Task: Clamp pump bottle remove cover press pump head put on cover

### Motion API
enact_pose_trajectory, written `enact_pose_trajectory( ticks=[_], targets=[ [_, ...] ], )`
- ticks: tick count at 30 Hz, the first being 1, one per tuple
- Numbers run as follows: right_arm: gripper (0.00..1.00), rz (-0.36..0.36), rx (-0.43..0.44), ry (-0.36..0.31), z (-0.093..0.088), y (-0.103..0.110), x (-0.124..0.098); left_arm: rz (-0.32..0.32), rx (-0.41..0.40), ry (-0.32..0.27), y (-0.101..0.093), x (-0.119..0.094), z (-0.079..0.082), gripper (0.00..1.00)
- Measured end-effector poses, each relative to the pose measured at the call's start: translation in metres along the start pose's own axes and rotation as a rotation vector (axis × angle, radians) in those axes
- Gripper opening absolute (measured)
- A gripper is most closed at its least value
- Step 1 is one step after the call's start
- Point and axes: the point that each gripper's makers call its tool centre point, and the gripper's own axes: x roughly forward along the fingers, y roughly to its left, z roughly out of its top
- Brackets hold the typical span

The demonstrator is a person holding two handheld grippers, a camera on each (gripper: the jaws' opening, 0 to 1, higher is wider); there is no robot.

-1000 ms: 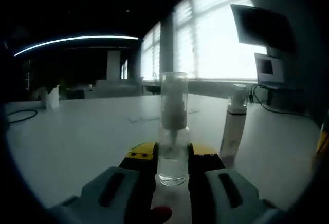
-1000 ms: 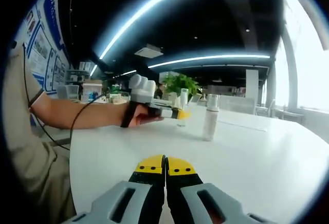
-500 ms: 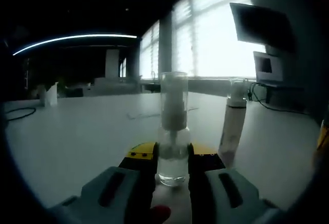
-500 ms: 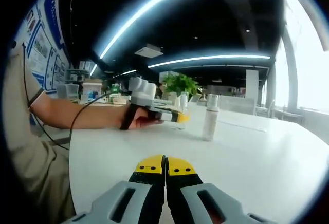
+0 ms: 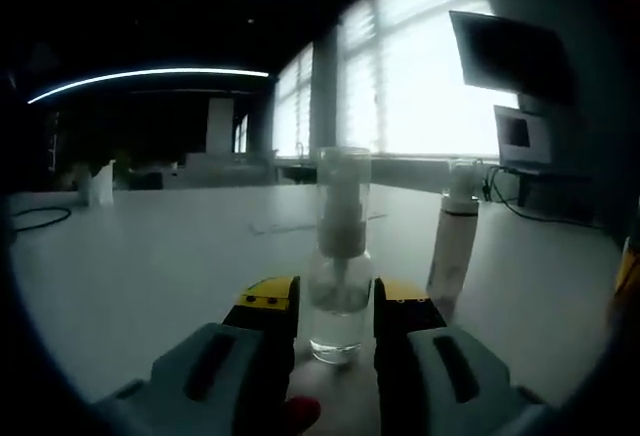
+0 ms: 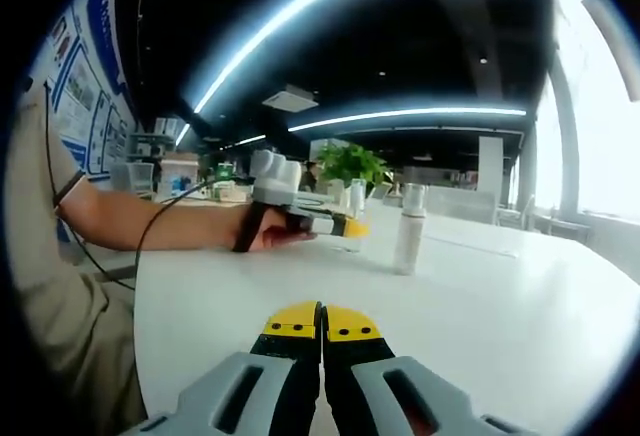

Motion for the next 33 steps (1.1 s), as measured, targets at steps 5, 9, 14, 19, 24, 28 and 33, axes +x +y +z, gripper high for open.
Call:
enact_pose_trajectory(
  ticks=[5, 9, 14, 19, 24, 28, 33],
  targets=[
    [0.00, 0.001, 0.003, -0.002, 0.001, 0.002, 0.000, 0.003, -0.002, 0.002, 0.000, -0.002, 0.001, 0.21],
    [0.00, 0.003, 0.000, -0.002, 0.001, 0.003, 0.000, -0.005, 0.018, 0.016, 0.000, -0.006, 0.001, 0.21],
    [0.00, 0.001, 0.001, -0.002, 0.001, 0.003, 0.000, -0.007, 0.021, -0.001, -0.005, -0.014, 0.012, 0.21],
    [0.00, 0.001, 0.000, -0.003, 0.001, 0.001, 0.000, -0.005, 0.033, 0.010, -0.004, -0.019, 0.014, 0.21],
    [0.00, 0.001, 0.001, -0.002, 0.001, 0.002, 0.000, 0.000, 0.021, 0.016, -0.003, -0.025, 0.013, 0.21],
    [0.00, 0.001, 0.002, -0.002, 0.001, 0.001, 0.000, 0.003, 0.003, 0.001, -0.002, -0.034, 0.017, 0.21],
    [0.00, -0.001, 0.003, -0.001, 0.000, -0.001, 0.000, 0.000, -0.001, -0.013, -0.007, -0.048, 0.023, 0.21]
  ],
)
